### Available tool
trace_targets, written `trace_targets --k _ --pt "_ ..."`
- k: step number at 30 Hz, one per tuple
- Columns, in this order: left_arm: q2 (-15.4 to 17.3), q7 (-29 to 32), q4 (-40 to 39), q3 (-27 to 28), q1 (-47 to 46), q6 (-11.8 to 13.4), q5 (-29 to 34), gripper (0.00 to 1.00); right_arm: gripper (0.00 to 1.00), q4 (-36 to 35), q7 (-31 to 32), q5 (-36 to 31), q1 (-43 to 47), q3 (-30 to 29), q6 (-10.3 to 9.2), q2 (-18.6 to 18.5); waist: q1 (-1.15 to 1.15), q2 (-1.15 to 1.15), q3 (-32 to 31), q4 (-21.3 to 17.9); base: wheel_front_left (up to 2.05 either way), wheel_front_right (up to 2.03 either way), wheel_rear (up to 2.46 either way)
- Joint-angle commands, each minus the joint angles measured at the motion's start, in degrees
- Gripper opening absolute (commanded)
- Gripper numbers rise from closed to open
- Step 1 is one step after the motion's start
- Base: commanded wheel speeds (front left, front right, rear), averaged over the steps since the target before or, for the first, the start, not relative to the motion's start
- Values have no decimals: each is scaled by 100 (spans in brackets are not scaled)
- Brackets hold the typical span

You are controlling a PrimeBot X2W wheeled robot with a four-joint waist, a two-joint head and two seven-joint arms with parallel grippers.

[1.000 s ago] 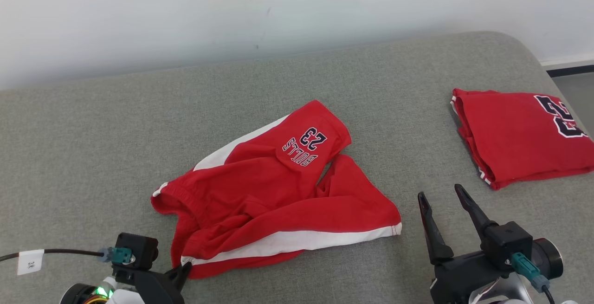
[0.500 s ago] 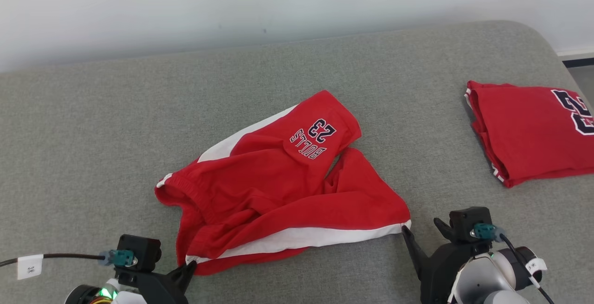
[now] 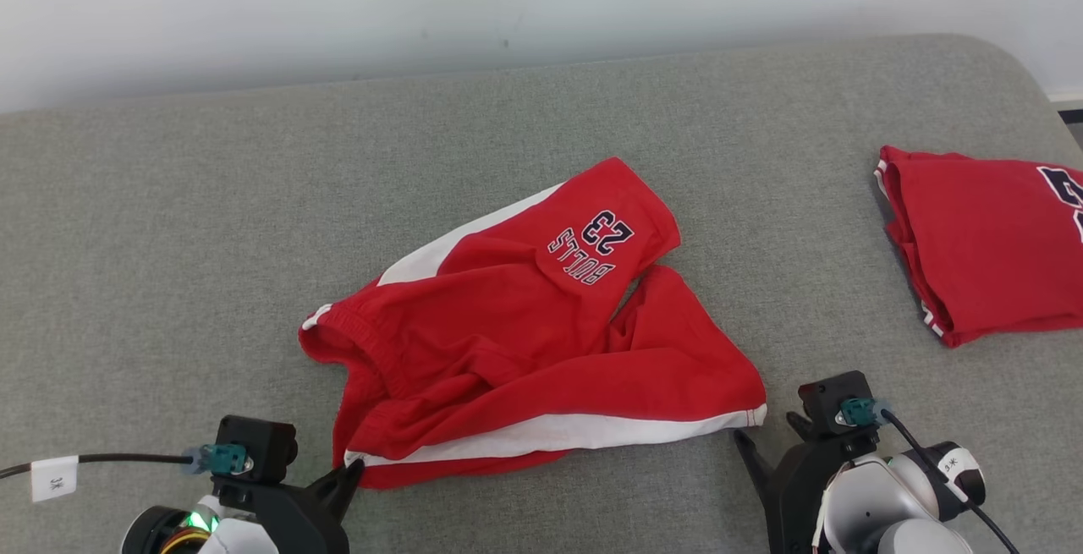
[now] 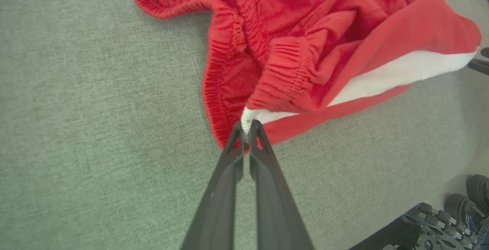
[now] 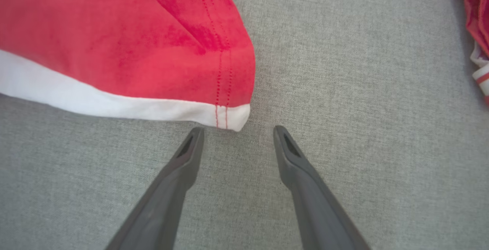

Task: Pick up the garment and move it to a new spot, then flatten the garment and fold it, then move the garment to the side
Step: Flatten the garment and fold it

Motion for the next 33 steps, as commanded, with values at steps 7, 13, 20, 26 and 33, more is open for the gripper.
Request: trace_targets --k 7,13,20,26,33 --pt "25 -42 -22 24 -97 25 -38 0 79 288 -260 76 -258 143 -16 -89 0 0 36 5 0 0 0" --pt "12 -54 -1 9 -102 5 -71 0 0 507 -291 179 -358 285 -16 -99 0 0 21 25 0 0 0" --pt "-32 -378 -96 150 -105 -33 -102 0 0 341 -504 300 -337 274 -16 -120 0 0 -78 11 0 0 0" --pt "-264 -1080 -483 647 -123 -260 -590 0 0 -135 -833 645 -337 63 -16 -78 0 0 -146 -3 0 0 0" --pt "-340 -1897 -1273 1518 -313 -585 -1177 0 0 -1103 -1148 959 -502 -401 -16 -161 0 0 -221 -43 0 0 0"
